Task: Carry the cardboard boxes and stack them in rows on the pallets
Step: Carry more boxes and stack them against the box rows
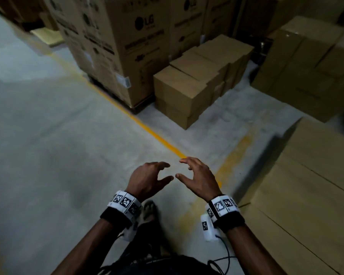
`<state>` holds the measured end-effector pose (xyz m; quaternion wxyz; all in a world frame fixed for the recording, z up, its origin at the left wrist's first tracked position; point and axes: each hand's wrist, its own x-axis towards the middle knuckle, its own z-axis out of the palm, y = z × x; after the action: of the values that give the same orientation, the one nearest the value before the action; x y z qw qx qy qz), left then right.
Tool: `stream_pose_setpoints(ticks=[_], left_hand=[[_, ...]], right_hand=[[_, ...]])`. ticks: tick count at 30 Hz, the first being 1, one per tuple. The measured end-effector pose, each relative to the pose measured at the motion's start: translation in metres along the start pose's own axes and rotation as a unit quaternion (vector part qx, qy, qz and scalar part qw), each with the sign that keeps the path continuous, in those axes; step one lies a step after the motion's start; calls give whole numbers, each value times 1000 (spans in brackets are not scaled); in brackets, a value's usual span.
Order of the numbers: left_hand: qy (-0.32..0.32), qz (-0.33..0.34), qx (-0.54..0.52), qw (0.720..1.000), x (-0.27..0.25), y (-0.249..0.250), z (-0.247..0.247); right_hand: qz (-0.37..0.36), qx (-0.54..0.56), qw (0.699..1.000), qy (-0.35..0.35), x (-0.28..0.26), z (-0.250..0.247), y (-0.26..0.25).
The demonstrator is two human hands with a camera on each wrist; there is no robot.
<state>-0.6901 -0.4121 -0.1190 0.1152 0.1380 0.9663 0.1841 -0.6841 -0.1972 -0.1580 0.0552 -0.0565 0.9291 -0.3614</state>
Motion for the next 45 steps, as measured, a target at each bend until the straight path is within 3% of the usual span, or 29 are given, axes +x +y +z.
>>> stream_pose_setpoints(ticks=[7, 13, 17, 24, 29, 37, 41, 45], left_hand=[[-28, 76, -12, 997, 203, -22, -20], [-69, 153, -7, 986, 371, -1, -53], [-80, 207, 9, 975, 452, 18, -63], [-125, 211, 13, 969, 595, 40, -63], [-134, 234, 27, 962, 718, 87, -68], [-119, 265, 46, 956, 921, 177, -95], [-120, 235, -3, 964, 1004, 226, -94], [-164, 224, 3, 961, 1103, 267, -78]], right_hand=[[76, -13, 996, 33, 152, -40, 43], [122, -33, 989, 82, 275, -99, 71], [158, -24, 981, 114, 327, -131, 95], [196, -19, 971, 132, 431, -177, 160], [196, 12, 967, 161, 517, -229, 225], [170, 56, 961, 213, 666, -354, 318], [171, 45, 961, 212, 722, -408, 370], [188, 23, 960, 206, 781, -463, 431]])
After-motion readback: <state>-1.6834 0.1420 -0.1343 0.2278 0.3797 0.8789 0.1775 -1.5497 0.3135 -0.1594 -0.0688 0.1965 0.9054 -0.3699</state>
